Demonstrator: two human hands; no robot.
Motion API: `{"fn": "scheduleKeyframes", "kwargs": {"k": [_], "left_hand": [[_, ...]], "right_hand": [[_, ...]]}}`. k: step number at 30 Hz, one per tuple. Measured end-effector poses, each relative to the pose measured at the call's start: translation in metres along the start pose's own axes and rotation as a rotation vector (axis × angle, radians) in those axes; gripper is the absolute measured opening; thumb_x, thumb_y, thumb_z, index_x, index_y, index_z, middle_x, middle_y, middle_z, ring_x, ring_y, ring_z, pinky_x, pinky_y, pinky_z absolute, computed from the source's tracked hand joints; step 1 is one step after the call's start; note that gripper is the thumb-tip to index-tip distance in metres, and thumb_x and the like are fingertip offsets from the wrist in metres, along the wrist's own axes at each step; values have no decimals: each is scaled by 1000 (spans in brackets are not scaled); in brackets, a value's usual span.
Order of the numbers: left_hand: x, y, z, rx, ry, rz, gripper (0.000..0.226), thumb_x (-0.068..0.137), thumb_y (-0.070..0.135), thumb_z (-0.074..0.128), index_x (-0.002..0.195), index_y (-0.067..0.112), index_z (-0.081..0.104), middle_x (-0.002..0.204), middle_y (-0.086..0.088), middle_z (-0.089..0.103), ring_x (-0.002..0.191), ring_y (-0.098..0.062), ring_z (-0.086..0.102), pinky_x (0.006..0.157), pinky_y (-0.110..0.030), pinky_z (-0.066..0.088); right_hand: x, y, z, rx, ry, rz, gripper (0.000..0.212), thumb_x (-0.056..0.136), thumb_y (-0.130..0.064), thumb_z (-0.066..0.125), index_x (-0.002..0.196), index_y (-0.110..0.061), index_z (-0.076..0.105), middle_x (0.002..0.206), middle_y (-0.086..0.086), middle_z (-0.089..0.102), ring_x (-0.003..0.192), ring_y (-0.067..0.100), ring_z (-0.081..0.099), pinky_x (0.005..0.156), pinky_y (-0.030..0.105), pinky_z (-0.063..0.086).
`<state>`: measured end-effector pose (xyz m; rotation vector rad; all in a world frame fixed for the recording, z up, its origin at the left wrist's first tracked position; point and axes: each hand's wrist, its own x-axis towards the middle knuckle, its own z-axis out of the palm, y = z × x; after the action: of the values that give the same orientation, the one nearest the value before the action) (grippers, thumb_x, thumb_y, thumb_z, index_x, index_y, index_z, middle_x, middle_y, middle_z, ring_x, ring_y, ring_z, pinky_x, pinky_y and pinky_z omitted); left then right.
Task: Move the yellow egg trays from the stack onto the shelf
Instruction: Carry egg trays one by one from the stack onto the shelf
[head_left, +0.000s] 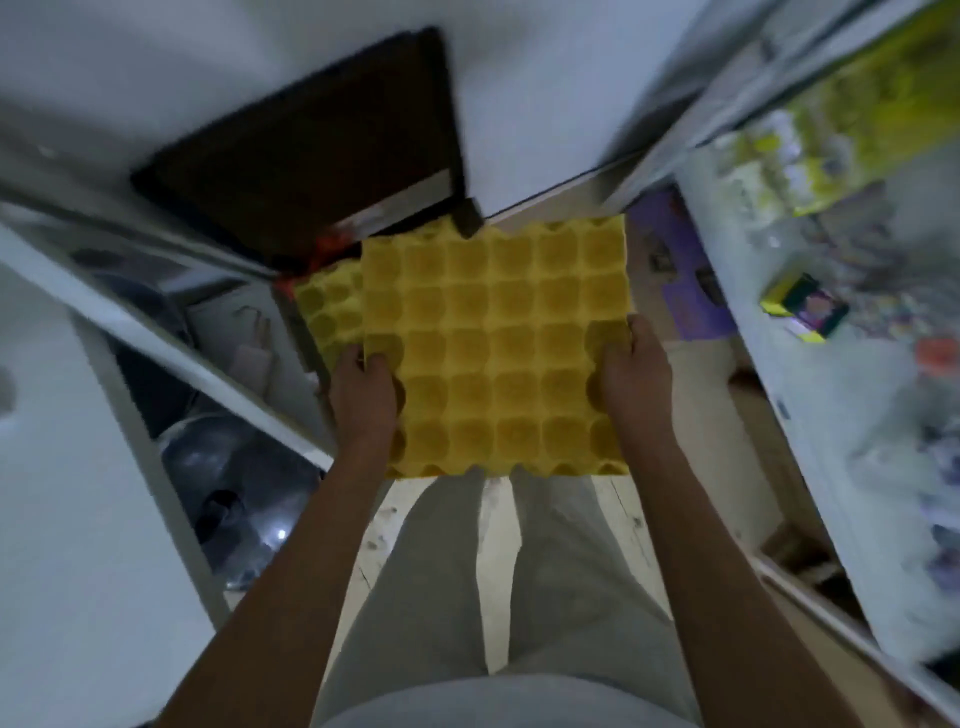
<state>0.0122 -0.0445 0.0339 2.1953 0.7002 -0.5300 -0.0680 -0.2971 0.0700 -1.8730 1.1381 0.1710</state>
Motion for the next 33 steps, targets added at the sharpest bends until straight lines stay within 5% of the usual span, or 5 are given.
{"fn": "scheduleKeyframes", "kwargs": {"k": [5,10,19,25,33], "left_hand": [[-98,75,6,123,-234,246,19,99,25,54,80,23,55,81,3,56,73,-18,52,62,-33,38],[-196,136,33,384,-432,522,18,100,26,64,97,9,66,92,-8,66,89,-30,63,76,-38,46],[-391,155,79,513,-582,753,19,98,26,66,84,12,61,79,-5,64,70,-17,61,56,-29,41],[-456,181,89,452,-896,702,15,95,32,66,104,25,77,98,1,80,96,-24,76,84,-42,61],[-443,274,139,387,-804,754,28,95,41,66,119,28,73,116,-1,77,108,-27,74,101,-53,58]], "right_hand": [[-92,38,-126,144,230,195,5,93,-23,53,95,-22,57,84,-1,64,80,22,61,60,31,41],[-189,92,-217,361,471,324,7,87,-16,63,82,-19,59,73,1,66,71,24,64,56,31,45],[-306,185,-323,597,678,390,15,91,-8,59,97,-21,62,89,5,69,80,23,64,63,33,47],[-323,217,-369,806,814,303,23,94,-33,70,111,-21,59,96,3,70,82,23,71,48,26,53],[-240,189,-416,738,760,241,18,90,-36,55,97,-22,63,90,6,71,81,27,71,62,37,58]]}}
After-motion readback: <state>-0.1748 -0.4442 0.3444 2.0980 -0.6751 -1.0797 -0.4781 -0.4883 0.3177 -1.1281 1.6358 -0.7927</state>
